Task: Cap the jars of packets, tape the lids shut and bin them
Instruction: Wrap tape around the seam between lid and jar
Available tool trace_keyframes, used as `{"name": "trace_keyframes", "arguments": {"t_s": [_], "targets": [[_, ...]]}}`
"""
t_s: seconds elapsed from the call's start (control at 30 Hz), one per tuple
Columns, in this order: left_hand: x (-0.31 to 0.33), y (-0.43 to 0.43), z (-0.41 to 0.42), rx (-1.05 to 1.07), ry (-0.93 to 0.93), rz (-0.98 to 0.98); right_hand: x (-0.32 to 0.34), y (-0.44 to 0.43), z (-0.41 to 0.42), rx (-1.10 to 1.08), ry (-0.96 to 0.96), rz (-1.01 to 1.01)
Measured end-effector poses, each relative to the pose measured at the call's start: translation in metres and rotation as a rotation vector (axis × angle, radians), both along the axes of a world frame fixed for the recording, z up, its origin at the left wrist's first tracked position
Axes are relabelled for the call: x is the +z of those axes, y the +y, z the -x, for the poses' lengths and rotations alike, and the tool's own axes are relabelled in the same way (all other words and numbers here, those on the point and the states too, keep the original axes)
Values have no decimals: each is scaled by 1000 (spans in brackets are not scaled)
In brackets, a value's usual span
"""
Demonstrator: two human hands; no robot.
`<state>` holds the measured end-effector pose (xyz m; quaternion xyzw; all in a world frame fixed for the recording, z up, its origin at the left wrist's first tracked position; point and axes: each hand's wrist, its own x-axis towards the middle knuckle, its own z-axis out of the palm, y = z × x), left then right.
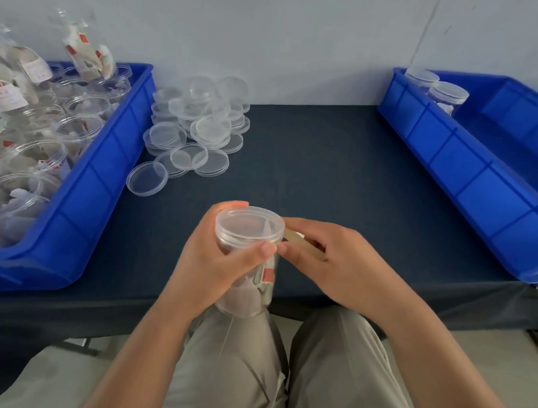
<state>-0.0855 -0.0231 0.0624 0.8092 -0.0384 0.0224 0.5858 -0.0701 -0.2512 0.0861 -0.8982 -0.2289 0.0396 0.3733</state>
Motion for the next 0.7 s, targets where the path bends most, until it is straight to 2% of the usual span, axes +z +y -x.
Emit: {"name": "trace_keyframes", "arguments": {"t_s": [0.13,0.27,0.43,0.6,0.7], "targets": [[-3,5,-1,46,-20,4,-3,-9,0,-8,70,29],[-1,5,2,-37,-8,131,-3,-13,2,58,69,79],[-2,-7,-1,81,-57,-20,-6,-4,1,33,16,48],[-2,-2,-3,151,-104,-43,-1,-14,2,99,38,154],[-2,-1,-2,150,-102,-45,-2,-9,3,45,-39,227]]}}
